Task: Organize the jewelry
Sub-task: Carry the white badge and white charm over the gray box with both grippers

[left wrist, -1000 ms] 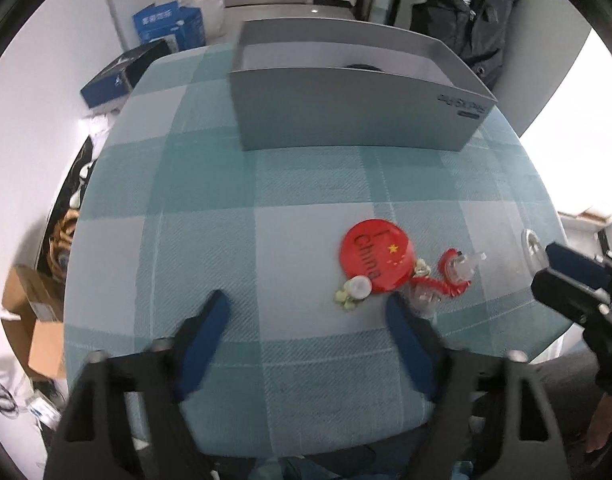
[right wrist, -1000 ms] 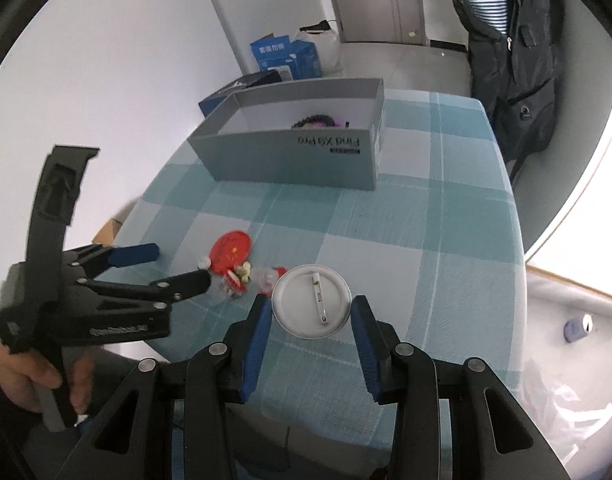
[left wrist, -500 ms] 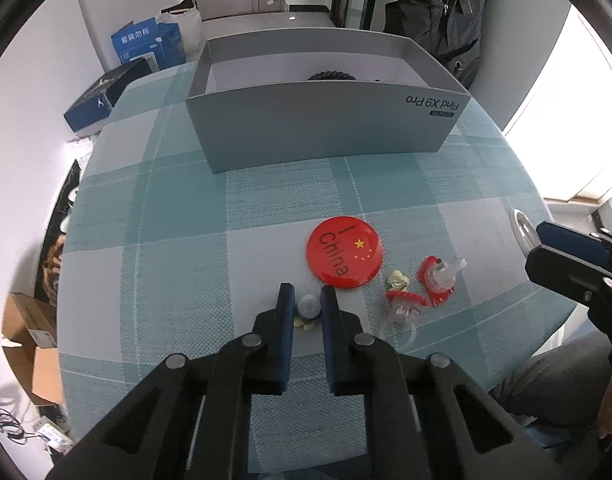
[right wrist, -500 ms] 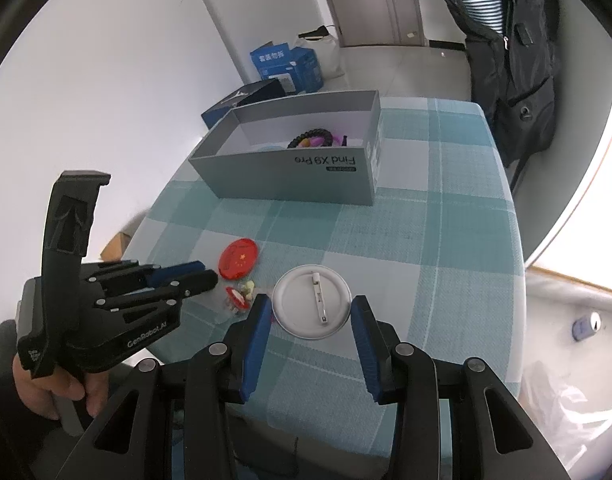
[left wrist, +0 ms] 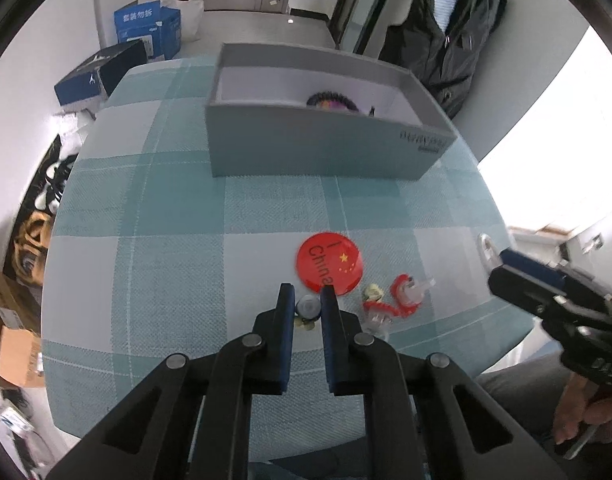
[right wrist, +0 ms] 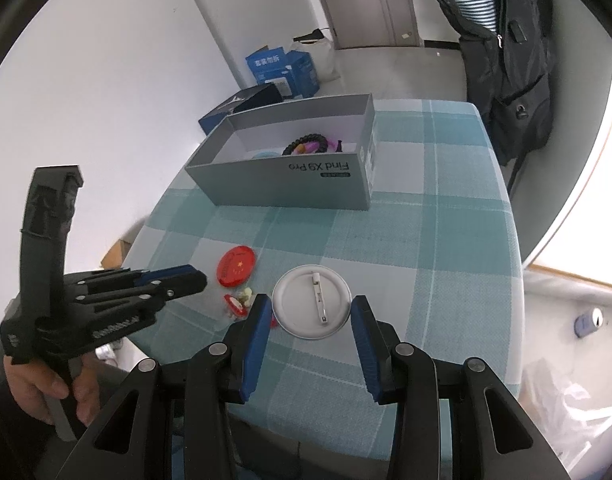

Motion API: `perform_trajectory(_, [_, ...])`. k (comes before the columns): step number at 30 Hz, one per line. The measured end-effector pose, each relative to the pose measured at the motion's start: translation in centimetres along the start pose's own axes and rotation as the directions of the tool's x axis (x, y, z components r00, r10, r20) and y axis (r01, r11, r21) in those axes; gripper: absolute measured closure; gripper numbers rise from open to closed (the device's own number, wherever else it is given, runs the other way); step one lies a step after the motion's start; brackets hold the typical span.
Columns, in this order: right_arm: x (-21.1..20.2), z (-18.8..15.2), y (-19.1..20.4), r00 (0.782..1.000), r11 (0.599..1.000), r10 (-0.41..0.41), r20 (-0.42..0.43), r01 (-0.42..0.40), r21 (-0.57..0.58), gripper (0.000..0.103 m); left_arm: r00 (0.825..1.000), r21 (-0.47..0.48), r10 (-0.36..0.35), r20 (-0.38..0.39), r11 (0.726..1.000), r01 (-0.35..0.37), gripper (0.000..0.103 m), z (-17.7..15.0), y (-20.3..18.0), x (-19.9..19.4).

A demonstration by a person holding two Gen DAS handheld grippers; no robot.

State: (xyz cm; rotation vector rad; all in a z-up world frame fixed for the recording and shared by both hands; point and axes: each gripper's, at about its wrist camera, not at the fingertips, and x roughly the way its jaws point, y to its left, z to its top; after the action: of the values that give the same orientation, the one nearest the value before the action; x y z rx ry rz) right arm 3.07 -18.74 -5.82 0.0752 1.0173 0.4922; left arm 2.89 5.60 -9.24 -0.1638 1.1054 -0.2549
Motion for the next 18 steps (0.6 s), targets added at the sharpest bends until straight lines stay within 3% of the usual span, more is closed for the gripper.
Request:
perform_trajectory(10, [-0.8, 1.0, 0.0, 0.997, 0.996, 0.067, 0.031, -0.069, 0.057, 0.063, 0.988, -0.113, -0.122, 0.091, 0.985, 0.132, 0.095, 2.0, 1.1, -3.0])
perform_trajectory(18, [-1.9, 4.5, 1.1, 0.994, 0.993, 0.107, 0.035, -0.108, 0.037, 0.063, 0.986, -0.139, -0.116, 0.123, 0.981, 0.133, 0.095, 5.0, 1.6, -4.6])
